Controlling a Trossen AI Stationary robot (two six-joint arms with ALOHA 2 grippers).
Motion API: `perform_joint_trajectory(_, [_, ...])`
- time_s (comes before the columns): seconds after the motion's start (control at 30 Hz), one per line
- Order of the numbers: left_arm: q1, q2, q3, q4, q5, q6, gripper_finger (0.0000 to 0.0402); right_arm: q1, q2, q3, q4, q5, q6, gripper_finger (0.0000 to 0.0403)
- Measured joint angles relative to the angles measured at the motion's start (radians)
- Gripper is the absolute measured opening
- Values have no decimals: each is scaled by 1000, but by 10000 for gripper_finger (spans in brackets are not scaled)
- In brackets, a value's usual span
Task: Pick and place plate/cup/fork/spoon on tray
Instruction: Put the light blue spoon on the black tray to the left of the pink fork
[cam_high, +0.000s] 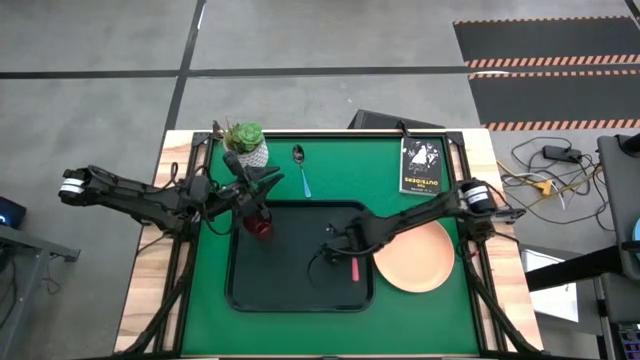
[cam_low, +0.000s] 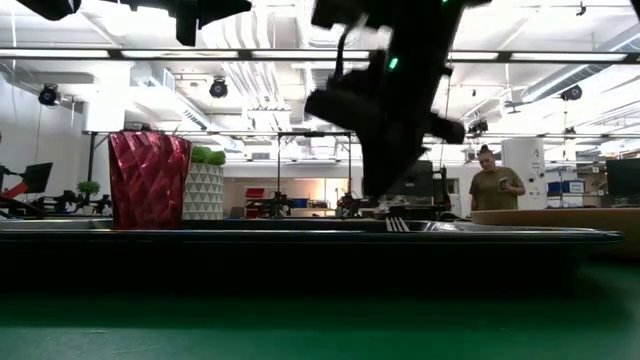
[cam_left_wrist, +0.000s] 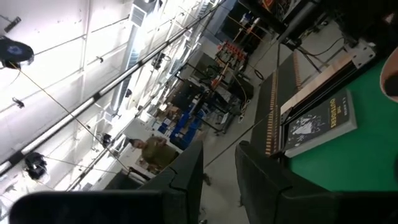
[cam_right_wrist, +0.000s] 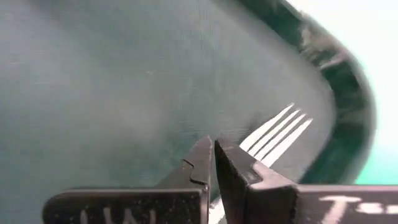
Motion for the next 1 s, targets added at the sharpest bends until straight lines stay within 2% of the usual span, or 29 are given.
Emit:
perform_joint_trajectory(0.13, [0,1,0,-2,0,-63,75,33,-76,-18,-1,94,-117,8])
perform_joint_trajectory(0.27, [0,15,8,-16,2,-283,75,51,-161,-74,20,186,-239,8])
perform_joint_trajectory(0.33, [0,33,8,-30,3,-357,75,51,-214,-127,72,192,-302,8])
perform_joint_trajectory(0.67, [16,209,96,-93,-4,-578,75,49,-538,-578,628,186,-601,8])
perform_joint_trajectory(0.8, [70,301,168,-98,-5,-691,72,49,-667,-722,745,179,-695,8])
perform_joint_trajectory(0.9, [136,378,256,-217,-5,-827,60,49,-762,-798,765,177,-709,8])
perform_joint_trajectory(1.0, [214,453,356,-423,-6,-997,43,49,-838,-850,772,177,-728,8])
